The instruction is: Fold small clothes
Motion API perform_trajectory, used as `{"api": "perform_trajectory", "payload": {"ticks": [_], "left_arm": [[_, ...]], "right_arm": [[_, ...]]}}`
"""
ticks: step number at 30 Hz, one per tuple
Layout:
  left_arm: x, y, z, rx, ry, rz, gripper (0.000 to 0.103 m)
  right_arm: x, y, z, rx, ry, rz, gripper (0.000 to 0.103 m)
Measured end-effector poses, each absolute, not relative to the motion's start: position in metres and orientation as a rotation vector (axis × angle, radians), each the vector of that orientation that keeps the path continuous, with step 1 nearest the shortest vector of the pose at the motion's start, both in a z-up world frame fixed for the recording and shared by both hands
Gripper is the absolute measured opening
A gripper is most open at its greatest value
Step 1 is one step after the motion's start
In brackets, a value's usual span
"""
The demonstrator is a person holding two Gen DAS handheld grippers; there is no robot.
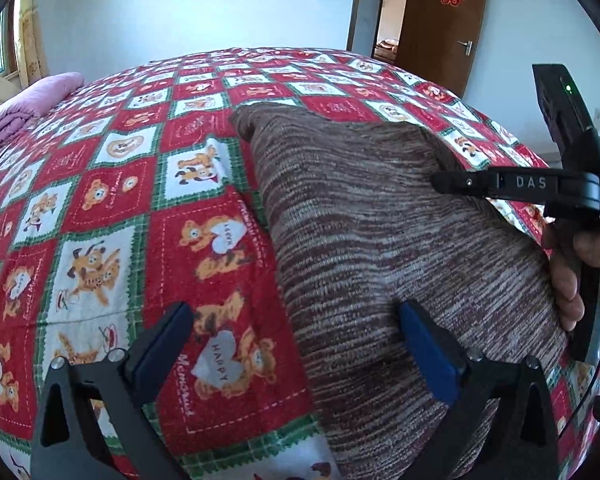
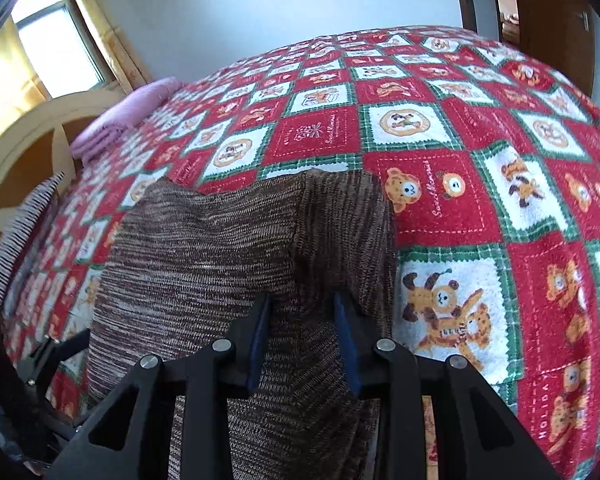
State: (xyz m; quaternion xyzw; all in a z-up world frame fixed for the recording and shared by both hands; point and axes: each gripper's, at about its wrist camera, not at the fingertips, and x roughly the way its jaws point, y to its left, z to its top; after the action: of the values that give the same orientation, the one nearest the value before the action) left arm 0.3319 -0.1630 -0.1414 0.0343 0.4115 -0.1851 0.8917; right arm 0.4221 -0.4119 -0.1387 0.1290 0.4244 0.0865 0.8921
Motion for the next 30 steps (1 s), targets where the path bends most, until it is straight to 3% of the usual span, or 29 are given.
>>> {"api": "perform_trajectory", "payload": {"ticks": [15, 18, 20, 30], "left_arm": [[0.328, -0.165, -0.142, 0.083, 0.854, -0.413, 0.103], [0.329, -0.159, -0.141, 0.044, 0.854, -0.427, 0.103], [0.329, -0.156, -0.14, 0.022, 0.848, -0.436, 0.103], [0.337, -0.16, -0.146, -0.019, 0.904, -0.509, 0.103]], "right_arm": [[0.403, -0.433, -0.143, 0.402, 0.782, 0.224, 0.033], [0.391, -0.449, -0.133, 0.455, 0.713, 0.189, 0.036], [0.385, -0.467, -0.133, 0.498, 0.682, 0.132, 0.043], [0.435, -0.479, -0.158, 0.599, 0.853, 0.264, 0.044]]}}
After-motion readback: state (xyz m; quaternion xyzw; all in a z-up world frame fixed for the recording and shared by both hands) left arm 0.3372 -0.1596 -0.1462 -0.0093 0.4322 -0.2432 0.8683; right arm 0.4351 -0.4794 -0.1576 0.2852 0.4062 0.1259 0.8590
